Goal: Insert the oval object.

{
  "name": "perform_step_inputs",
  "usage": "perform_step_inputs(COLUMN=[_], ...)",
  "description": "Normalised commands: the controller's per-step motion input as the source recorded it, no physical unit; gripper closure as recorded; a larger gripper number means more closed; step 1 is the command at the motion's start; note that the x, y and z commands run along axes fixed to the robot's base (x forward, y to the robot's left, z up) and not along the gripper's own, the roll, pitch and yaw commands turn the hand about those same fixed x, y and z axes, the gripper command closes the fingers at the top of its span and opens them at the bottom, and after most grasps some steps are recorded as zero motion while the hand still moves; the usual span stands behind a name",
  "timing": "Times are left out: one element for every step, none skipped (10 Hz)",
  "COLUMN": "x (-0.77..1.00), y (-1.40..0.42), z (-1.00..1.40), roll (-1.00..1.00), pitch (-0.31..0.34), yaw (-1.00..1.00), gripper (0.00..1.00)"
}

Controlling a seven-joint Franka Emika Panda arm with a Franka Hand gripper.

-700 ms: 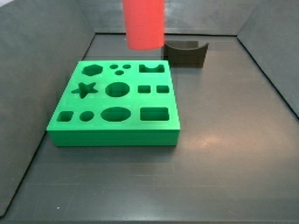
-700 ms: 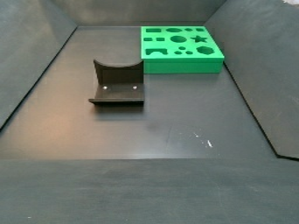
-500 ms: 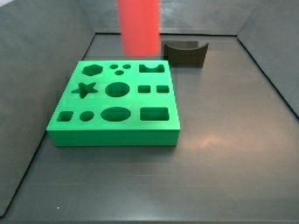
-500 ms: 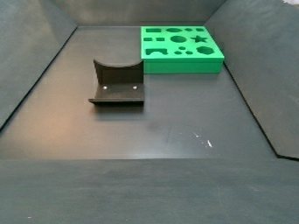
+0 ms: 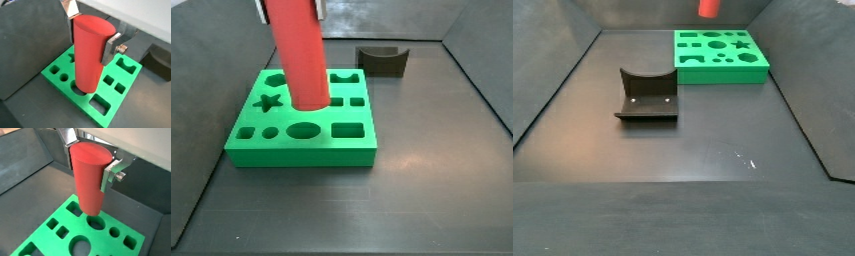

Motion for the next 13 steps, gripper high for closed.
perform_step_inputs(x=[-0.02,0.0,0.03,-0.01,-0.1,-0.02,0.03,0.0,0.0,0.23,0.31,0.02,0.0], y=[-0.11,-0.15,-0.16,-0.13,-0.02,0.0,0.0,-0.03,-0.09,-0.12,-0.14,-0.05,0.0], z=[-0.04,-0.15,-0.45,-0.63,-0.59,-0.38,-0.38,-0.43,-0.39,-0.3,-0.19,-0.08,-0.16], roll=[0.5,0.5,0.32,0.04,0.09,0.21,0.23,0.17,0.05,0.0,-0.01,-0.04,-0.01], pitch=[0.034,0.046,0.014,-0.01,-0.011,0.0,0.01,0.0,0.0,0.0,0.01,0.0,-0.041], yaw=[-0.22,-0.26,-0.26,-0.04,0.0,-0.05,-0.08,-0.05,-0.02,-0.01,0.0,0.0,0.1], gripper=[1.0,1.0,1.0,1.0,1.0,1.0,1.0,1.0,1.0,1.0,1.0,1.0,1.0])
